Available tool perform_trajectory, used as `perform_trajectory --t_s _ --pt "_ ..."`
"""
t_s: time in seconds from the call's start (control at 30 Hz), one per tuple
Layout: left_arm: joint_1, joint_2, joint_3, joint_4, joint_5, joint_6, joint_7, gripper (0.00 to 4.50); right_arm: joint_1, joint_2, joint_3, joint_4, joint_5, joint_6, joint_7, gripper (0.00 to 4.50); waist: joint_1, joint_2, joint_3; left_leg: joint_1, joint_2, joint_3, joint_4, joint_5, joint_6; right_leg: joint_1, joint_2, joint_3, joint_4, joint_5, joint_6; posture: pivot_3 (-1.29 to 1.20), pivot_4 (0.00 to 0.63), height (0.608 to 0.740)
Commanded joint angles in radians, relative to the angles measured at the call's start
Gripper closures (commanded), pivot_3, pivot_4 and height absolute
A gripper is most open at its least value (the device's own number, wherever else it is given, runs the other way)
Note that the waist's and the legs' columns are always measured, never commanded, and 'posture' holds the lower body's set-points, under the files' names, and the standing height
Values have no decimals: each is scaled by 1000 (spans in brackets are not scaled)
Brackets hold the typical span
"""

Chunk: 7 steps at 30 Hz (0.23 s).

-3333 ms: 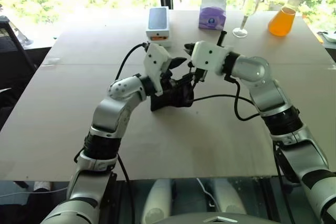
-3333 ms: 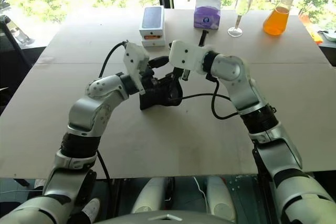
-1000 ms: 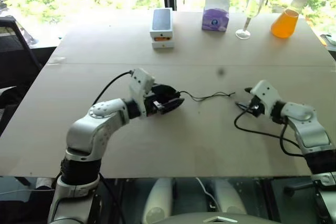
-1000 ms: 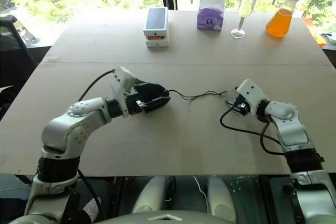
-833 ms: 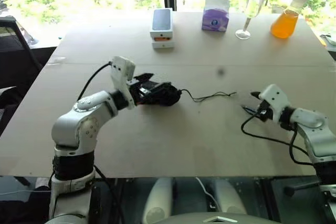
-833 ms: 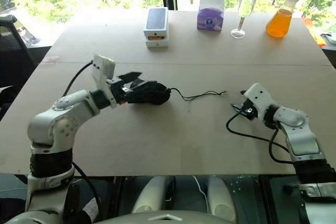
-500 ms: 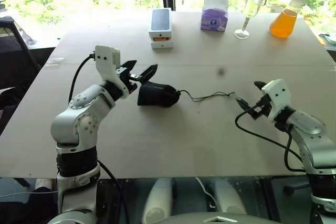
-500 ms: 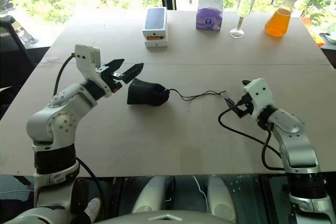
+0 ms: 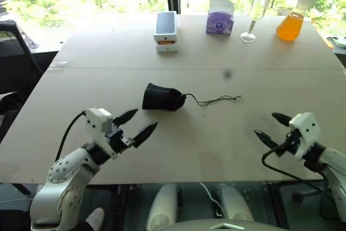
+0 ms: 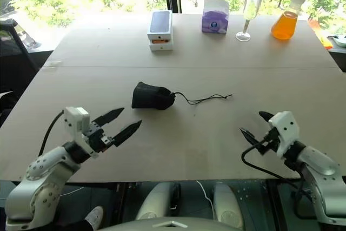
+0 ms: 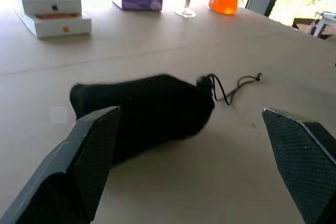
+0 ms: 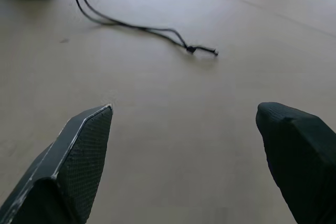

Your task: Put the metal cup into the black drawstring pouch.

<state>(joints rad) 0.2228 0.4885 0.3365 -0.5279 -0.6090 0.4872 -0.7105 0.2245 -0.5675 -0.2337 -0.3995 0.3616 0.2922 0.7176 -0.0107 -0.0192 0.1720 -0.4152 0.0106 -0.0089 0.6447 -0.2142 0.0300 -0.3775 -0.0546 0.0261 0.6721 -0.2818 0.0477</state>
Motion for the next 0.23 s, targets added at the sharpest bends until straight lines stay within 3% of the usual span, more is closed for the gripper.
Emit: perform_trajectory --t_s 0.03,0.23 --pt "32 22 39 -27 -31 -44 -38 0 25 -10 -32 -44 32 -48 31 51 1 0 0 1 0 0 0 0 0 0 0 0 0 0 0 0 150 740" --pt "70 55 61 -4 -28 -67 -67 0 26 2 -33 -56 53 -50 12 51 0 0 0 0 0 1 0 0 0 0 0 2 0 0 0 0 150 740"
